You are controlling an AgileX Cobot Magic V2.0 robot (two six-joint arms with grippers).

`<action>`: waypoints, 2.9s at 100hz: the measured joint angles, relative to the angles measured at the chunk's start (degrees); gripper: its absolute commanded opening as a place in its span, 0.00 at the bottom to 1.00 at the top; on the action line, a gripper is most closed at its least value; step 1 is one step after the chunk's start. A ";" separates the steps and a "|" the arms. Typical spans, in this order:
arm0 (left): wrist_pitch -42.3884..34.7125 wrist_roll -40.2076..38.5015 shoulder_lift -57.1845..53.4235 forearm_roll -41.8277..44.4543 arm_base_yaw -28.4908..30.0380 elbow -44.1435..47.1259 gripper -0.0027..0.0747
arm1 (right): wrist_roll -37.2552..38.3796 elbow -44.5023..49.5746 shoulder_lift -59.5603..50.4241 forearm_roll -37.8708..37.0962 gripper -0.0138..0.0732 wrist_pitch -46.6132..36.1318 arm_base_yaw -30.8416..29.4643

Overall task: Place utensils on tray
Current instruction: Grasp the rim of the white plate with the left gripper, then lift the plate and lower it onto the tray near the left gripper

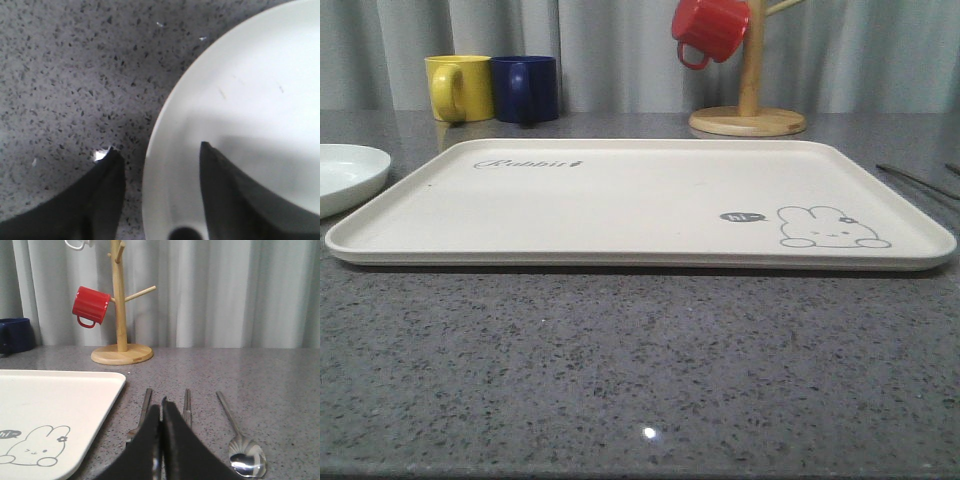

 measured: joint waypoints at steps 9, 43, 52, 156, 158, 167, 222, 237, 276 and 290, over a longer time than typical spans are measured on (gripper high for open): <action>0.44 0.68 0.00 -0.13 0.00 0.00 0.11 | 0.00 0.00 0.00 0.00 0.08 0.00 0.00; 1.24 2.44 -0.11 -2.56 1.33 -0.32 0.01 | 0.00 0.00 0.00 0.00 0.08 0.00 0.00; 2.04 4.63 -1.19 -5.46 3.02 -0.79 0.01 | 0.00 0.00 0.00 0.00 0.08 0.00 0.00; 3.87 23.02 -8.72 -36.94 -11.59 -3.64 0.01 | 0.00 0.00 0.00 0.00 0.08 0.00 0.00; 3.43 22.92 -8.30 -37.10 -12.15 -3.64 0.01 | 0.00 0.00 0.00 0.00 0.08 0.00 0.00; 1.47 22.78 -5.61 -38.27 -14.14 -3.64 0.01 | 0.00 0.00 0.00 0.00 0.08 0.00 0.00; -1.64 22.65 5.09 -40.05 -17.37 -4.87 0.01 | 0.00 0.00 0.00 0.00 0.08 0.00 0.00; -1.77 22.65 5.25 -40.05 -17.37 -4.87 0.01 | 0.00 0.00 0.00 0.00 0.08 0.00 0.00; -1.63 21.01 5.25 -37.13 -17.37 -4.87 0.02 | 0.00 0.00 0.00 0.00 0.08 0.00 0.00; -0.68 20.78 5.25 -36.87 -17.37 -4.87 0.15 | 0.00 0.00 0.00 0.00 0.08 0.00 0.00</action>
